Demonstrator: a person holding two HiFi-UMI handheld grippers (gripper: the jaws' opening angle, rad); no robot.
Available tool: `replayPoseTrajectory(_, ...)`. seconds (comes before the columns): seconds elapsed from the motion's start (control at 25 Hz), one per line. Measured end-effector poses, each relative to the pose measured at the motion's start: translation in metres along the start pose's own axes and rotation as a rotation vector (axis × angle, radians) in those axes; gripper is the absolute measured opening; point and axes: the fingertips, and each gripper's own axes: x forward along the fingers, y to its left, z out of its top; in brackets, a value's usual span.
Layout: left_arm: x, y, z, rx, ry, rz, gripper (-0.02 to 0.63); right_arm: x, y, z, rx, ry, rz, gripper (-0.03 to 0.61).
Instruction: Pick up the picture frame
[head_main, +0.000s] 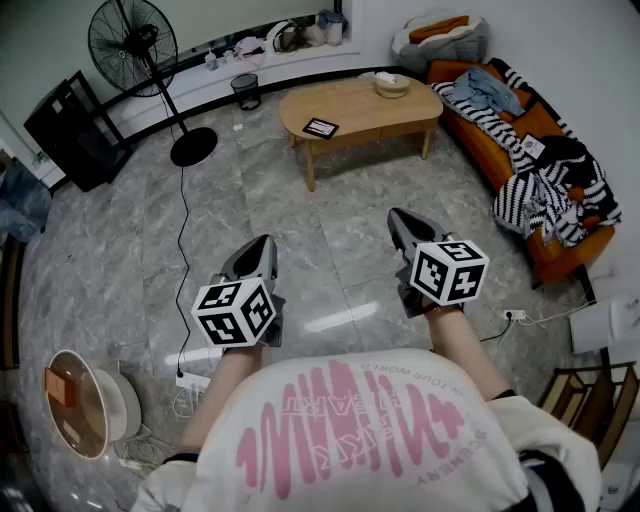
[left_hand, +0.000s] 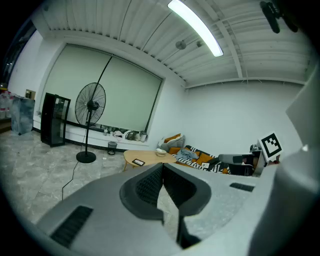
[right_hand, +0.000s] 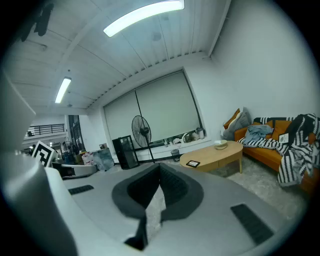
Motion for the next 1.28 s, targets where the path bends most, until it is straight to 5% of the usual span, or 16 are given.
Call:
replayPoseTrajectory(0.56,-0.006,0.035,0.013,-0.060,-0.028,-0.043,0.003,0.021,0.019,0.003,0.037,-0.026,-0.021,0.005)
replayPoseTrajectory(0.88,-0.013,0.078,0.001,-0.082,-0.070,-0.038,0.003,0.042,0.025,-0.042,0.093,0.019,-0.077,0.005)
replayPoseTrajectory(1.28,0.050,0.122,-0.007,-0.117,0.016,-0.041,0.003,0.117,-0.012,-0.037,0.143,0.040,-0.104,0.005)
